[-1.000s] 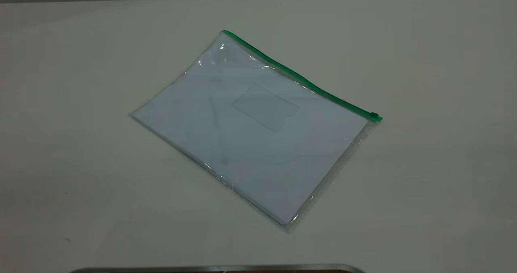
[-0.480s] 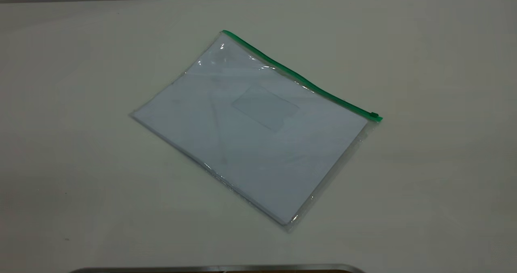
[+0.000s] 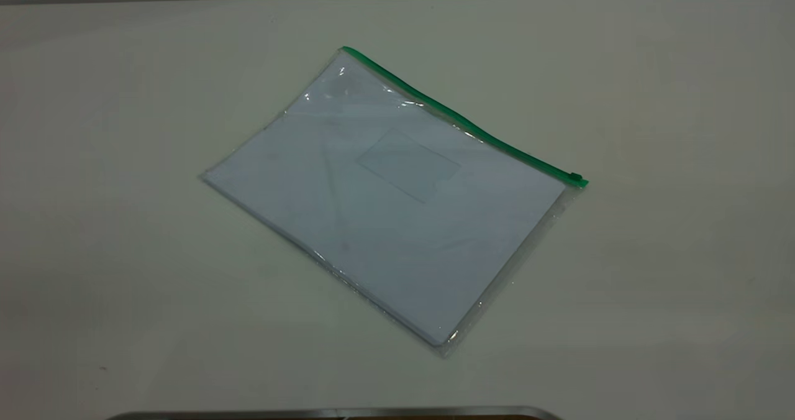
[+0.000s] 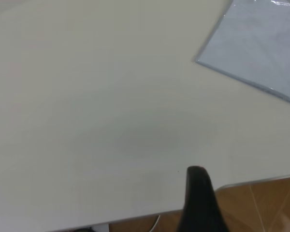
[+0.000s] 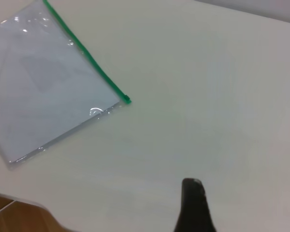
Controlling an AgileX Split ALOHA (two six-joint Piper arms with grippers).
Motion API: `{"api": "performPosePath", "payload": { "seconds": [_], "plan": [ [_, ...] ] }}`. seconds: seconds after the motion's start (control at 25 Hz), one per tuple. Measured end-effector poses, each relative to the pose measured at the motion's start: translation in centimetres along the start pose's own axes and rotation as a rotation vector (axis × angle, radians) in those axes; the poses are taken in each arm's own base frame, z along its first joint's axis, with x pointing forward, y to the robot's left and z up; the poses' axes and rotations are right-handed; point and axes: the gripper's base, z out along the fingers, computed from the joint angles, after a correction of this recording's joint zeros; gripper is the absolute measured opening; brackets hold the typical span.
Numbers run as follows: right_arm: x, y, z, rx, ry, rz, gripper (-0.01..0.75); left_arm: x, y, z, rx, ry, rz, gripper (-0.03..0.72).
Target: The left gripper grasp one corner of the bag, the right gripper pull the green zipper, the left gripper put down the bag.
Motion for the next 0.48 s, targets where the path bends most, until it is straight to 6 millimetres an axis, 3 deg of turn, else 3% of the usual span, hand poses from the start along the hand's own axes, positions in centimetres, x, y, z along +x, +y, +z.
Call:
{"api": "performPosePath", "payload": {
  "seconds": [0.48],
  "plan": [
    [0.18,-0.84,-0.04,0.095,0.015,0.109,0.574,0.00,0.00,0.00,0.000,0.000,0.000,0.578]
  ]
}}
